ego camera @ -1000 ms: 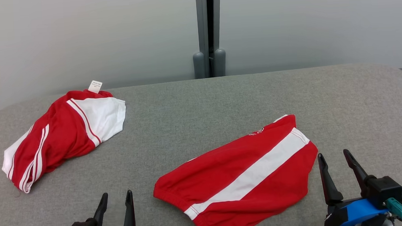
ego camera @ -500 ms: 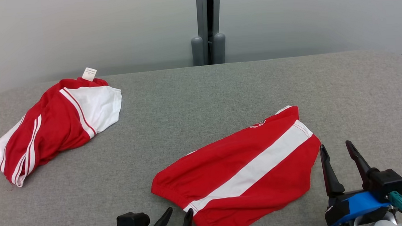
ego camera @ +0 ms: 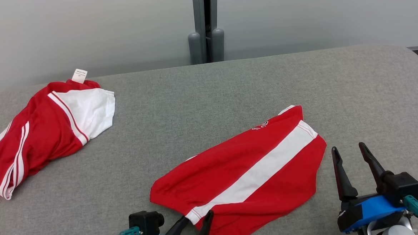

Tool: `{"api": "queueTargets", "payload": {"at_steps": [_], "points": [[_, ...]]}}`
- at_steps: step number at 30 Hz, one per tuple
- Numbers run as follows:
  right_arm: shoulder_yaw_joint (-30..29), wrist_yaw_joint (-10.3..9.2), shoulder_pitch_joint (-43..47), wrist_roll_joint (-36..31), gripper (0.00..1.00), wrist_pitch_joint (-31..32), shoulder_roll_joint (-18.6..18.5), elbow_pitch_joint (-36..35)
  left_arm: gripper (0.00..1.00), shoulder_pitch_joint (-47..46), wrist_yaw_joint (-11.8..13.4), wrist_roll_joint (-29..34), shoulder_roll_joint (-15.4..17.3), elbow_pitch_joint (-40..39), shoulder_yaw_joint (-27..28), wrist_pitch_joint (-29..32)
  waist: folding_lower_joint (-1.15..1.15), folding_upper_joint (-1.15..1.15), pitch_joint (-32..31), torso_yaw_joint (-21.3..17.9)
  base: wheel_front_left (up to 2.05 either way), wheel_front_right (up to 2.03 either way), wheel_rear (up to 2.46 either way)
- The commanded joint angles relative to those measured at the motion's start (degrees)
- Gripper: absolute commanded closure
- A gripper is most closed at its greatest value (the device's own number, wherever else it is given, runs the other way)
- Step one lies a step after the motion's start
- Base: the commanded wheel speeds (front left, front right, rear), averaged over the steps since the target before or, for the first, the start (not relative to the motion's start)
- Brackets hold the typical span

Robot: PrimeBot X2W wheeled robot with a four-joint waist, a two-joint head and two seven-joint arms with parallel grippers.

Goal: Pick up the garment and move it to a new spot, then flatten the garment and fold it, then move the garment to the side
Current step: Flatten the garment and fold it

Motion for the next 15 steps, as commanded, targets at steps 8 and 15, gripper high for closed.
{"api": "queueTargets", "payload": {"at_steps": [8,15], "points": [[0.04,0.01,-2.31,-1.3,0.0,-0.05,-0.21,1.19,1.0,-3.91,-0.35,0.13,-1.34,3.94,0.18,-2.91,0.0,0.0,-0.02,-0.06,0.0,0.0,0.0],[-2.9,0.01,-8.04,-5.93,0.0,0.67,-0.17,6.7,1.0,-6.64,0.95,1.31,1.77,5.03,3.09,-5.35,0.0,0.0,1.08,1.03,0.0,0.0,0.0]]}}
